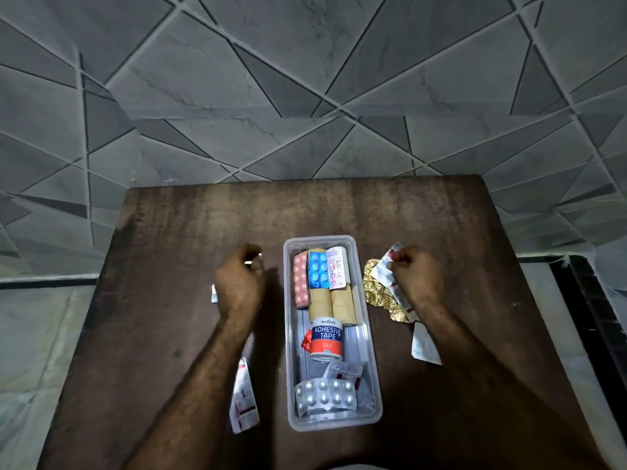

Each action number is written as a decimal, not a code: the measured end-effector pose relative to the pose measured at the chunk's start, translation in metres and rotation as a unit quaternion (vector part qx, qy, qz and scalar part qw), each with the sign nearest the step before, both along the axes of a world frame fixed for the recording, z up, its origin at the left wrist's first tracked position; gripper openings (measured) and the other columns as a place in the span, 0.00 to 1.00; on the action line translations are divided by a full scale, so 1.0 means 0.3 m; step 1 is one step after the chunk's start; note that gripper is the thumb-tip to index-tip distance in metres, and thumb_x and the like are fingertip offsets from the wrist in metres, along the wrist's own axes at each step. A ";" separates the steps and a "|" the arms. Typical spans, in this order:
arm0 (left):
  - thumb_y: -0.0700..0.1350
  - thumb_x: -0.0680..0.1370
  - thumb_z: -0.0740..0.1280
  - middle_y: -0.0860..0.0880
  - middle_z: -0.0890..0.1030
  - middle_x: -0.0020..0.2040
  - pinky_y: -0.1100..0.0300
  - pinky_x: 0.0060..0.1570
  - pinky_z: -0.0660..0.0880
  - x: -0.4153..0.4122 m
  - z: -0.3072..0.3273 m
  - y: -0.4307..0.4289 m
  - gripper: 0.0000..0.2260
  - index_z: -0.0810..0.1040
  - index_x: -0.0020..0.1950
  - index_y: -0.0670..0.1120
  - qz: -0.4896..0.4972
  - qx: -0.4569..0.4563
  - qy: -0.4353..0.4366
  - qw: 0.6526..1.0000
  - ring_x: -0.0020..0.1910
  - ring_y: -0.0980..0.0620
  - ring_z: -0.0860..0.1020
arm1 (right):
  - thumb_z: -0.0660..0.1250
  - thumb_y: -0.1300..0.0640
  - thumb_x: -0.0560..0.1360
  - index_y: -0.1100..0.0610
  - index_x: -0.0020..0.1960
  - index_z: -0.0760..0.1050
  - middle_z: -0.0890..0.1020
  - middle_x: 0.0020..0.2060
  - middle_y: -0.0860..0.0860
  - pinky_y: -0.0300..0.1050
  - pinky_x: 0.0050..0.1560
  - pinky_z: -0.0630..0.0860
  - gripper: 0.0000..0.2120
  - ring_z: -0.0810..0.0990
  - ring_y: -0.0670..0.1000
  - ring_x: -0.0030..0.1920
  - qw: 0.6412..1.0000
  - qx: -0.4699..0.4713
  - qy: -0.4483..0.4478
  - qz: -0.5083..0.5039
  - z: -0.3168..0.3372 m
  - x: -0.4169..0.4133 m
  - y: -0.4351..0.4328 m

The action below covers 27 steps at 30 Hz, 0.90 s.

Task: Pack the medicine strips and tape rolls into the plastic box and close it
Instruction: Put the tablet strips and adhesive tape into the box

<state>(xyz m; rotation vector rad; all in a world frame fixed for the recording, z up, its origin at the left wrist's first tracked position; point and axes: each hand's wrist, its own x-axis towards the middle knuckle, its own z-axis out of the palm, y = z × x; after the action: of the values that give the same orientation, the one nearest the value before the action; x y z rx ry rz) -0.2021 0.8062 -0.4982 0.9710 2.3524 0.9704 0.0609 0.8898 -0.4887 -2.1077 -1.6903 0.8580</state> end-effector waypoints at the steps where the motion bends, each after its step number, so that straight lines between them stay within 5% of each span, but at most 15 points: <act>1: 0.41 0.74 0.67 0.45 0.84 0.52 0.61 0.48 0.71 -0.044 -0.026 -0.023 0.11 0.81 0.56 0.47 -0.006 -0.030 0.013 0.999 0.51 0.45 0.82 | 0.70 0.58 0.71 0.56 0.51 0.81 0.85 0.49 0.56 0.45 0.51 0.76 0.10 0.83 0.58 0.50 1.000 -0.015 -0.023 0.002 -0.015 0.032 -0.002; 8: 0.45 0.70 0.71 0.40 0.76 0.64 0.46 0.61 0.70 -0.203 -0.132 -0.157 0.21 0.76 0.63 0.45 -0.139 -0.242 0.109 0.954 0.63 0.36 0.73 | 0.73 0.48 0.64 0.57 0.50 0.76 0.83 0.47 0.57 0.52 0.50 0.77 0.19 0.81 0.60 0.48 0.981 -0.061 -0.155 0.098 -0.125 0.146 -0.085; 13: 0.45 0.66 0.67 0.40 0.78 0.59 0.49 0.56 0.74 -0.183 -0.137 -0.185 0.22 0.77 0.60 0.45 -0.155 -0.249 0.120 0.948 0.58 0.37 0.76 | 0.68 0.48 0.66 0.55 0.51 0.75 0.82 0.49 0.56 0.53 0.52 0.76 0.17 0.81 0.61 0.51 0.973 -0.037 -0.204 0.104 -0.146 0.122 -0.120; 22: 0.46 0.71 0.67 0.41 0.78 0.48 0.52 0.48 0.75 -0.201 -0.143 -0.188 0.10 0.77 0.52 0.48 -0.133 -0.245 0.117 0.953 0.49 0.38 0.78 | 0.69 0.60 0.66 0.60 0.49 0.77 0.83 0.46 0.60 0.49 0.45 0.76 0.12 0.82 0.61 0.47 0.989 -0.006 -0.121 0.081 -0.125 0.117 -0.133; 27: 0.48 0.70 0.69 0.41 0.78 0.45 0.53 0.48 0.76 -0.233 -0.163 -0.206 0.09 0.79 0.47 0.46 -0.123 -0.247 0.083 0.958 0.49 0.39 0.78 | 0.73 0.56 0.66 0.60 0.51 0.76 0.83 0.49 0.58 0.47 0.47 0.76 0.16 0.82 0.60 0.48 0.995 -0.050 -0.072 0.045 -0.095 0.125 -0.151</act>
<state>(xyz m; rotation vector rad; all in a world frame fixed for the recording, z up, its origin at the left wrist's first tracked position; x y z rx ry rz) -0.2721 0.7443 -0.5471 1.1266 2.3582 0.1909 0.0984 0.8445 -0.5173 -2.2225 -1.8644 0.8509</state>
